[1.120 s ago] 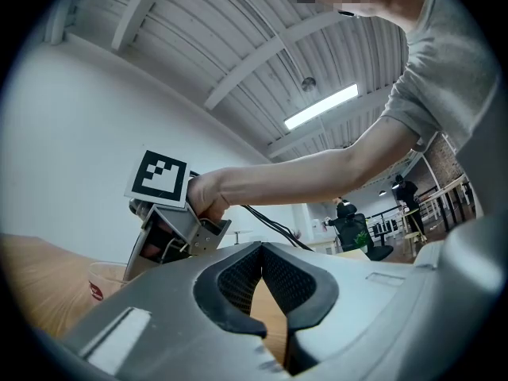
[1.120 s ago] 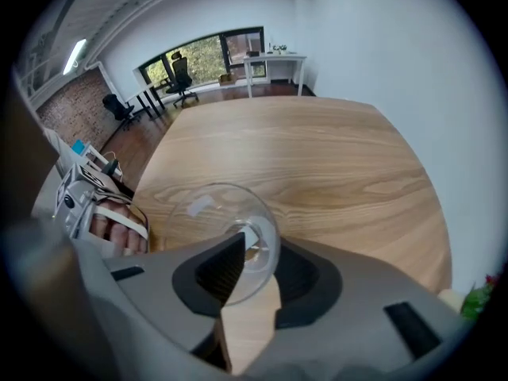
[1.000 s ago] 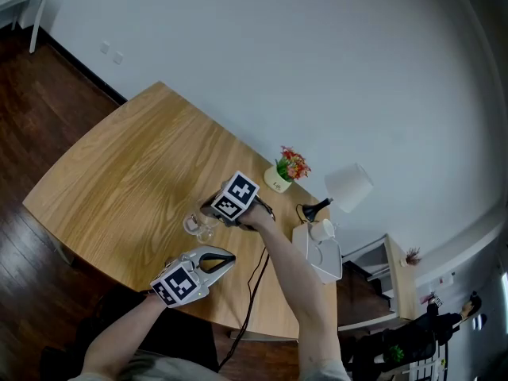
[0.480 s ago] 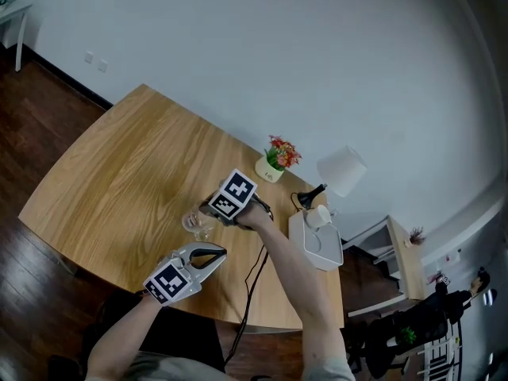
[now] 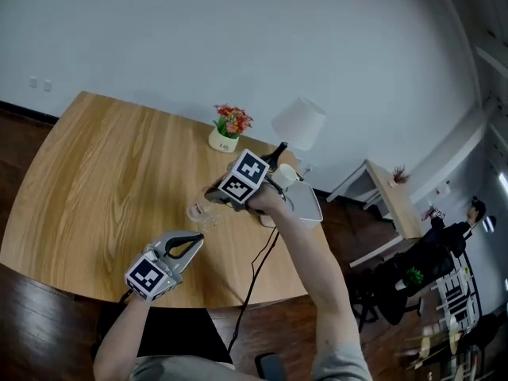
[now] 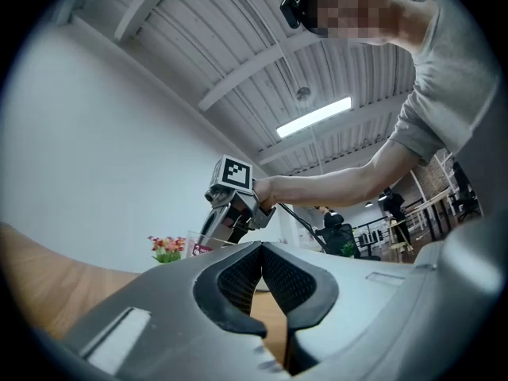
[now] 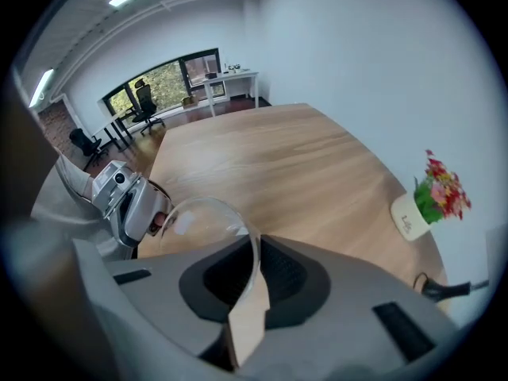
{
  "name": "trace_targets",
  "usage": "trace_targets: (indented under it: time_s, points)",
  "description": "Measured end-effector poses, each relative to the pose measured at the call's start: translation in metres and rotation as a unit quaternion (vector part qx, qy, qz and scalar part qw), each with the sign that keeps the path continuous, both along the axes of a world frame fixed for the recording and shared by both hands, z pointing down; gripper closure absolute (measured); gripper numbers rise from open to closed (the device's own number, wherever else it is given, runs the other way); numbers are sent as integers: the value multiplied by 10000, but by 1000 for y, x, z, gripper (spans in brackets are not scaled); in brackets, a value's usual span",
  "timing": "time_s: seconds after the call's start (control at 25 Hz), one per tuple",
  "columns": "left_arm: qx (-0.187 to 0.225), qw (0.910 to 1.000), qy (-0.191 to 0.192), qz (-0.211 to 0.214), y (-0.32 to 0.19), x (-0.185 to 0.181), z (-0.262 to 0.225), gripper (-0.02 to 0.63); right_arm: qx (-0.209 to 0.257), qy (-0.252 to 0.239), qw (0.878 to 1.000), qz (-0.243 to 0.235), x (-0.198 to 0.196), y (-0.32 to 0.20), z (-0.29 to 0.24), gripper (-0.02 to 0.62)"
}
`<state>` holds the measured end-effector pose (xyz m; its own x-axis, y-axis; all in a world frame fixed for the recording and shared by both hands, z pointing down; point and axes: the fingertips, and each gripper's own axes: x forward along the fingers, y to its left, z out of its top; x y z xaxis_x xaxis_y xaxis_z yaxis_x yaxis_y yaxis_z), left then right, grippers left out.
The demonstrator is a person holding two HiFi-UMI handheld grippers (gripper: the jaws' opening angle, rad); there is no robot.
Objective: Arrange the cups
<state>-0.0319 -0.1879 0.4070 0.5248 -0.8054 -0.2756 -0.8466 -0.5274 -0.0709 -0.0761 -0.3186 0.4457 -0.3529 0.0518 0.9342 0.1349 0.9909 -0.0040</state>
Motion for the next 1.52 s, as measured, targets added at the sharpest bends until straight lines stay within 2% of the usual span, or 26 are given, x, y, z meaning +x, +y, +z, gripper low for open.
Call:
trace_targets:
  time_s: [0.28, 0.48, 0.6, 0.8, 0.92, 1.08, 1.32, 1.52]
  points:
    - [-59, 9954, -302, 905, -56, 87, 1, 604, 42, 78, 9966, 819, 103, -39, -12, 569]
    - [-118, 9871, -460, 1526, -75, 144, 15, 603, -22, 53, 9895, 1443, 177, -67, -25, 569]
    - [-237, 9841, -392, 1716, -83, 159, 24, 599, -22, -3, 9827, 1853, 218, -88, -41, 569]
    - [-222, 9857, -146, 1666, -89, 155, 23, 598, -21, -48, 9659, 2588, 270, -136, -57, 569]
    - [-216, 9847, -155, 1723, -87, 156, 21, 598, -94, -35, 9570, 2898, 284, -161, -53, 568]
    - [-241, 9842, -193, 1743, -87, 155, 22, 598, -377, -93, 9504, 3086, 281, -181, -39, 568]
    - [-402, 9829, -259, 1779, -89, 162, 26, 598, -607, 84, 9455, 3198, 276, -207, -28, 568]
    - [-536, 9821, -314, 1777, -91, 163, 31, 597, -728, 504, 9453, 3140, 272, -216, -14, 568]
